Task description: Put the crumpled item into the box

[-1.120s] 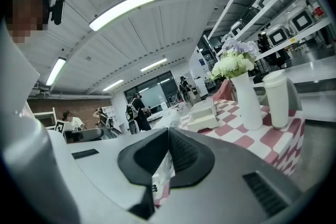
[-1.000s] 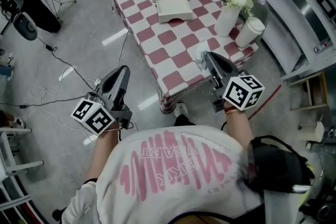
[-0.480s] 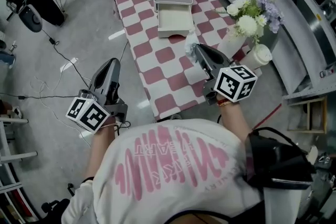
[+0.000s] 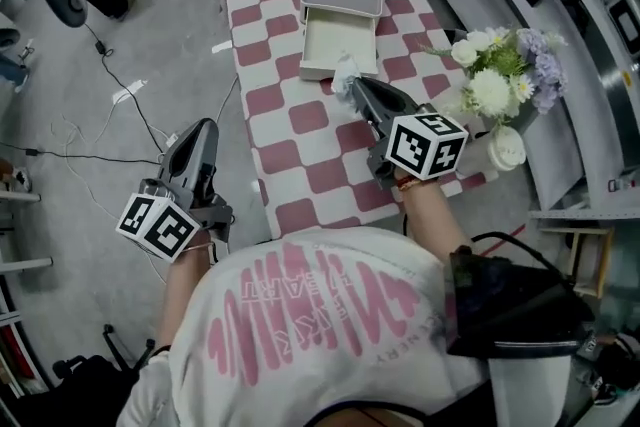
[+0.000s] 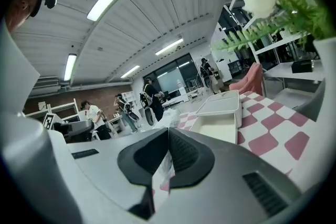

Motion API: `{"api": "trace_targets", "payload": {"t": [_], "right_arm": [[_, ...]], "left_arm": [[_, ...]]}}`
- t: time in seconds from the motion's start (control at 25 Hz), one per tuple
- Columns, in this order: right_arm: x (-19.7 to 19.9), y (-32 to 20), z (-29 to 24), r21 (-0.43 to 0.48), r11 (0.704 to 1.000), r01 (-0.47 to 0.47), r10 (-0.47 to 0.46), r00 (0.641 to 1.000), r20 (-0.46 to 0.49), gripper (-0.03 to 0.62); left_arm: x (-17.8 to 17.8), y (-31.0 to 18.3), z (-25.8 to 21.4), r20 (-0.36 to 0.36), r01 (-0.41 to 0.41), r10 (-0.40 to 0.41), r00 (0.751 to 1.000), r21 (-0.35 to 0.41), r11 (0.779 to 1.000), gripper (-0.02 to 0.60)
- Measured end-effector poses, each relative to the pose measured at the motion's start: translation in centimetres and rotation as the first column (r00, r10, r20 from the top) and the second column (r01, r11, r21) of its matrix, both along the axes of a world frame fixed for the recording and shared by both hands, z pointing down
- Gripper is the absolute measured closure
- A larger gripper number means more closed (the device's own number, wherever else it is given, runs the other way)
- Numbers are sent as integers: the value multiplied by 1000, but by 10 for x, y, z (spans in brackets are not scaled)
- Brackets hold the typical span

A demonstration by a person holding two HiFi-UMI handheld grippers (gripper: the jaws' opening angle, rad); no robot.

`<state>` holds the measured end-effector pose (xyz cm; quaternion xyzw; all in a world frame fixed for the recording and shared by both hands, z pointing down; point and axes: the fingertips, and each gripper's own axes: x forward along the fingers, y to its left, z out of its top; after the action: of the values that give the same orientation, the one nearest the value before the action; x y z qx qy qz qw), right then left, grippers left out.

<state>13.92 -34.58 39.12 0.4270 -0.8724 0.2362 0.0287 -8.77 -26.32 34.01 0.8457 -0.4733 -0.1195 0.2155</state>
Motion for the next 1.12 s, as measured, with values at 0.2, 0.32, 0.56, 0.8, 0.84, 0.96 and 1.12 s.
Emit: {"api": "trace_targets", "payload": {"t": [0.2, 0.32, 0.56, 0.8, 0.84, 0.96, 1.12], "right_arm": [[-8, -28, 16, -31, 999, 29, -28, 999, 19, 586], [-12, -46, 23, -29, 999, 37, -37, 999, -3, 586], [-18, -81, 34, -14, 999, 44, -45, 995, -85, 586], [-21, -114, 48, -18, 998, 63, -65, 978, -198, 586], [-22, -118, 51, -23, 998, 66, -70, 974, -215, 586], [-24, -127, 57, -39, 996, 79, -87, 963, -254, 586], [-24, -134, 66, -69, 994, 87, -104, 945, -310, 586]], "left_arm": [[-3, 1, 12, 11, 51, -50, 999, -38, 998, 574], [-7, 2, 19, 24, 73, -72, 997, -58, 996, 574], [-22, 7, 28, 37, 138, -135, 990, -101, 985, 574], [-31, 5, 31, 45, 187, -183, 982, -113, 976, 574], [-31, 5, 32, 46, 188, -183, 982, -117, 975, 574], [-30, 3, 32, 49, 189, -184, 982, -124, 974, 574], [-29, -2, 31, 50, 191, -186, 981, -122, 974, 574]]}}
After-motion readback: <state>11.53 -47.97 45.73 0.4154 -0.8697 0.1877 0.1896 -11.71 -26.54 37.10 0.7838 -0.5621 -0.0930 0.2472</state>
